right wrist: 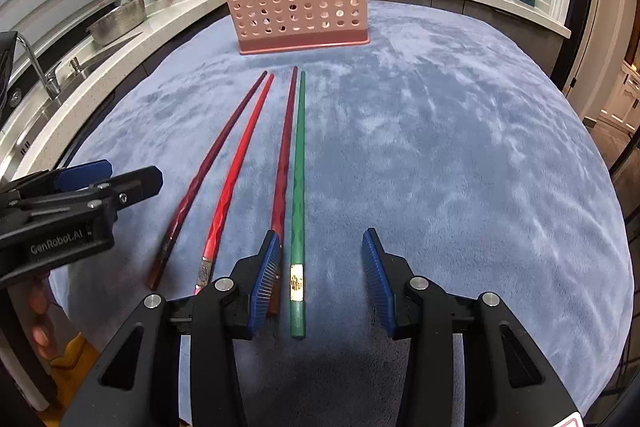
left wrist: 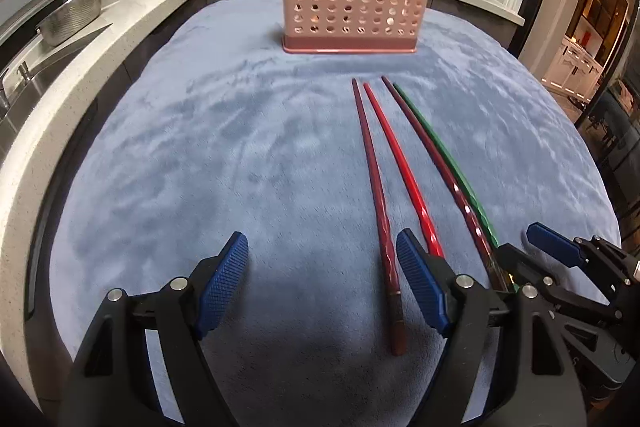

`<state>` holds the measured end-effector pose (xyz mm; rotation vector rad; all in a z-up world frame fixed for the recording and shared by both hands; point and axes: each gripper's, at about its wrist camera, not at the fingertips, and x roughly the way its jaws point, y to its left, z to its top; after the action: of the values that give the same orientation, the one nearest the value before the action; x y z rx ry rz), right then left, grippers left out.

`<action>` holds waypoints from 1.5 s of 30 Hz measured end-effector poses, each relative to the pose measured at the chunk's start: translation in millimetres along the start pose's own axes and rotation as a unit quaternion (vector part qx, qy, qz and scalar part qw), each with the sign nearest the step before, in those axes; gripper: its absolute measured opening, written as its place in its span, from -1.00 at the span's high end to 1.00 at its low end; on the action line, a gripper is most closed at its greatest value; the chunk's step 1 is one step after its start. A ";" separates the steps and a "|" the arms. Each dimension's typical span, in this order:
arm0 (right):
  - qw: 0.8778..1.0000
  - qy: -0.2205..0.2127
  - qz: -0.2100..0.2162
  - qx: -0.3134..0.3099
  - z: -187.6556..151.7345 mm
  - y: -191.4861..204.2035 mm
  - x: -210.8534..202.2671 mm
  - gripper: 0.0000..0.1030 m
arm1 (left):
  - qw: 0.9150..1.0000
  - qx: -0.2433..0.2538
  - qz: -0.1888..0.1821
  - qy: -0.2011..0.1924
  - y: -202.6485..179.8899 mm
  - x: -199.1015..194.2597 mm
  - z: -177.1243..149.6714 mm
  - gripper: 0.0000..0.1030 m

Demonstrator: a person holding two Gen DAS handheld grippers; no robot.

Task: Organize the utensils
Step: 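Grasp the green chopstick with the right tool while the left tool grasps a dark red chopstick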

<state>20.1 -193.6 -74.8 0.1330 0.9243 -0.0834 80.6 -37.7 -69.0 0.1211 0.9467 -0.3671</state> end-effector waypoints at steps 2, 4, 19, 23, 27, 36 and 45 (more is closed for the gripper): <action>1.000 0.002 0.000 0.002 -0.7 -0.9 0.7 0.23 | 1.000 0.001 -0.002 0.002 -0.7 0.8 -1.2 -0.41; 1.000 0.004 0.000 0.003 -1.8 -1.7 1.5 0.24 | 1.000 0.002 -0.003 0.004 -1.2 1.1 -2.2 -0.41; 1.000 0.012 -0.005 0.000 -7.6 -3.5 7.9 0.30 | 0.999 0.023 -0.010 0.022 -12.9 11.9 -13.0 -0.41; 1.000 0.012 -0.004 0.000 -8.1 -3.4 8.3 0.30 | 0.999 0.026 -0.008 0.028 -13.2 16.6 -16.3 -0.41; 1.000 0.012 -0.005 0.000 -8.1 -3.2 8.3 0.31 | 0.999 0.030 -0.008 0.029 -13.0 17.9 -18.9 -0.40; 1.000 0.012 0.000 -0.002 -9.2 -2.9 8.8 0.50 | 0.998 0.039 -0.028 0.030 -13.5 11.9 -26.2 0.20; 1.000 0.012 0.009 -0.013 -8.7 2.4 7.4 0.85 | 0.998 0.020 -0.057 0.036 -4.6 10.3 -26.6 0.85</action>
<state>17.9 -190.0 -85.7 0.1184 0.9477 -0.0534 63.9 -37.7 -92.6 0.1175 1.0195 -0.4908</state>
